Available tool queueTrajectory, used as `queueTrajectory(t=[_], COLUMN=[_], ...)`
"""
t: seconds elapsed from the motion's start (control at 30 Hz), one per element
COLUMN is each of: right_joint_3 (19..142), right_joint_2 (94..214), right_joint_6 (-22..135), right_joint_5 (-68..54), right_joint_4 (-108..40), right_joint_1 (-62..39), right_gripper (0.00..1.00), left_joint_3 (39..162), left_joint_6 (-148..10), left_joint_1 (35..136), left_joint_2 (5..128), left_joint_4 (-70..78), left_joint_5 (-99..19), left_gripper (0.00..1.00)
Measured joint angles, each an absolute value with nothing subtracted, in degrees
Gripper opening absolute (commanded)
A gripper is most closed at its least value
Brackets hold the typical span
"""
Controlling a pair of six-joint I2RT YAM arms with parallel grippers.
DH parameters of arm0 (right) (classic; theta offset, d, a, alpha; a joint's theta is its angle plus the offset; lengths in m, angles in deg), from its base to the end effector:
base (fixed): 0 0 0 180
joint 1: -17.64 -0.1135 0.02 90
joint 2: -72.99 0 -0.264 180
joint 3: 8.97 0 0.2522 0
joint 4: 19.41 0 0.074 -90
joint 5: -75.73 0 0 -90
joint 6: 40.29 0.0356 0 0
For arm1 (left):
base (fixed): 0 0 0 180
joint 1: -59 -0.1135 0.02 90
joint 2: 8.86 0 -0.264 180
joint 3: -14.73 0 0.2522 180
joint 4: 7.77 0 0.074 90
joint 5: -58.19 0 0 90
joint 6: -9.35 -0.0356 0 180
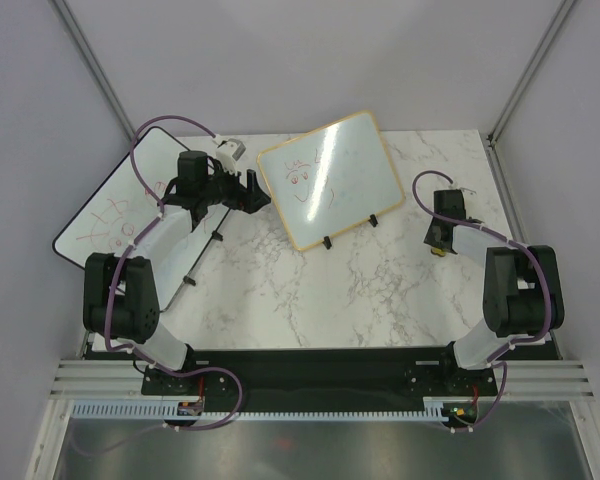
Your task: Erase the whiteboard
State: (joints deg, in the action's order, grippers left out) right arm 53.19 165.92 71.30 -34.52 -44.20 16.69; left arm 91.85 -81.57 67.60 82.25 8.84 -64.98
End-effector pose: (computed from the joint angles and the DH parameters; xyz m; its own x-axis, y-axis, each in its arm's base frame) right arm 0.3111 -0.0072 0.1596 -0.7005 0.3337 -0.6309 0.4709 0.8803 -0.0573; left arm 0.3522 -0.0730 0.2636 -0.4938 0.0883 -0.8651 0.5988 0.7559 -0.2647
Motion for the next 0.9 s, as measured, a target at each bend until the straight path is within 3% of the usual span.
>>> queueTrajectory(t=[0.17, 0.3, 0.4, 0.43, 0.73, 0.83, 0.9], right_joint_3=[53.2, 53.2, 53.1, 53.1, 51.7, 50.9, 50.6], right_joint_2=[165.9, 165.9, 165.9, 165.7, 159.4, 156.2, 154.2], right_joint_6=[71.1, 70.8, 70.6, 70.4, 66.8, 65.6, 64.5], right_joint_5=[-34.5, -34.5, -34.4, -34.3, -31.9, -31.5, -30.8], right_joint_4=[-43.5, -43.2, -43.2, -43.1, -42.4, -40.8, -39.7], right_joint_1=[16.7, 16.7, 16.7, 16.7, 15.7, 14.1, 12.4], right_gripper=[0.43, 0.30, 0.12, 0.00, 0.00, 0.00, 0.00], left_joint_3=[91.8, 91.8, 91.8, 91.8, 91.8, 91.8, 91.8], left_joint_6=[-81.6, -81.6, -81.6, -81.6, -81.6, -81.5, -81.1], left_joint_1=[67.6, 67.6, 67.6, 67.6, 67.6, 67.4, 67.0], left_joint_2=[82.3, 82.3, 82.3, 82.3, 82.3, 82.5, 83.5], left_joint_4=[8.9, 8.9, 8.9, 8.9, 8.9, 8.5, 7.1], left_joint_5=[-65.2, -65.2, -65.2, -65.2, -65.4, -65.9, -66.9], left_gripper=[0.91, 0.91, 0.91, 0.91, 0.86, 0.74, 0.73])
